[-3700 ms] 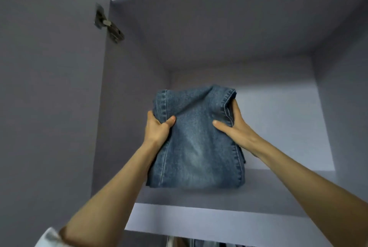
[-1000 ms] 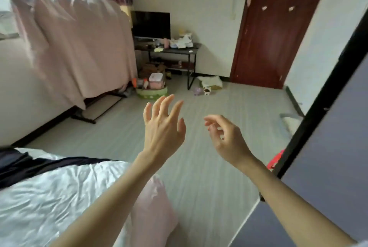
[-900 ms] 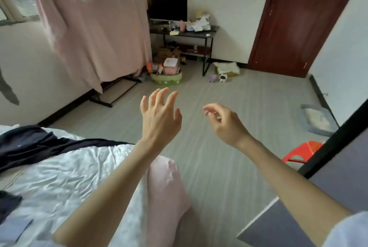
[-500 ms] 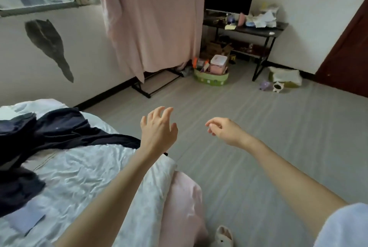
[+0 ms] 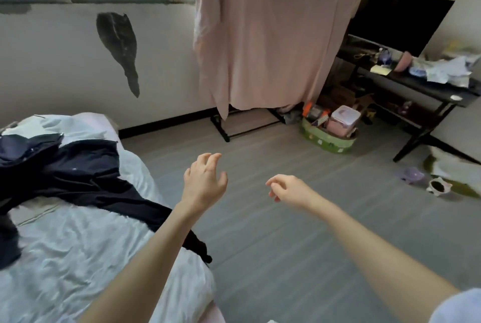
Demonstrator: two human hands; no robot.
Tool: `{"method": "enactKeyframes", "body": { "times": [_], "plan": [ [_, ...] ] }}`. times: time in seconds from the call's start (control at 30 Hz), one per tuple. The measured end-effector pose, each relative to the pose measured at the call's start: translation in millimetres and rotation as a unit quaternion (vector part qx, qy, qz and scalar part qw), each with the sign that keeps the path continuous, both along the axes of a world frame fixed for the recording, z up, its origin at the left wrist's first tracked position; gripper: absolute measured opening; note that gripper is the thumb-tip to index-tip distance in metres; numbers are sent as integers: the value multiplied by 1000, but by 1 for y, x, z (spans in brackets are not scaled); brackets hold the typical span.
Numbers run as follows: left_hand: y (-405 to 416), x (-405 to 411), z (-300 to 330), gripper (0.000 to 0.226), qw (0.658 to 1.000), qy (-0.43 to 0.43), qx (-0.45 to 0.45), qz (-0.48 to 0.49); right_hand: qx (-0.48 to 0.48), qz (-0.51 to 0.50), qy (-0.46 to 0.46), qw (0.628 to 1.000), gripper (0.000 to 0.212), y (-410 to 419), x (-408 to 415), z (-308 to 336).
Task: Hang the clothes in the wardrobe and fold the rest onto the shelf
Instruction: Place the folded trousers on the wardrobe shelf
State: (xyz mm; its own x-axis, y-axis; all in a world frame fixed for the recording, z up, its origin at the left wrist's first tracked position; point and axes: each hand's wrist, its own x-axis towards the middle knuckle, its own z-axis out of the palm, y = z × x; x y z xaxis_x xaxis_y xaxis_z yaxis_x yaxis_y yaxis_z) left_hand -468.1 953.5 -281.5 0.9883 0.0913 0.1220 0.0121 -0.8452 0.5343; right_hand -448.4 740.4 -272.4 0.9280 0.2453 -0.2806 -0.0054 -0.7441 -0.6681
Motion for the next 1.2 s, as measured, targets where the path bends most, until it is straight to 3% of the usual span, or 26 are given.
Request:
{"method": "enactKeyframes", "body": {
  "times": [0.23, 0.27, 0.33, 0.5, 0.93, 1.2],
  "plan": [
    [48, 114, -19, 47, 995, 17, -19, 95, -6, 85, -17, 996, 27, 58, 137, -10],
    [89, 163, -22, 47, 989, 14, -26, 147, -14, 137, -16, 990, 27, 108, 208, -10],
    [95, 170, -17, 47, 988, 13, -22, 149, -24, 130, -28, 991, 29, 115, 220, -9],
    [187, 213, -17, 45, 966, 43, -13, 253, 17, 212, -9, 977, 30, 229, 308, -15],
    [432, 314, -92, 46, 899, 199, 66, 385, 2, 381, 39, 924, 36, 501, 450, -102],
    [541, 334, -159, 47, 869, 287, 128, 382, -74, 423, 82, 899, 43, 616, 485, -185]
  ]
}}
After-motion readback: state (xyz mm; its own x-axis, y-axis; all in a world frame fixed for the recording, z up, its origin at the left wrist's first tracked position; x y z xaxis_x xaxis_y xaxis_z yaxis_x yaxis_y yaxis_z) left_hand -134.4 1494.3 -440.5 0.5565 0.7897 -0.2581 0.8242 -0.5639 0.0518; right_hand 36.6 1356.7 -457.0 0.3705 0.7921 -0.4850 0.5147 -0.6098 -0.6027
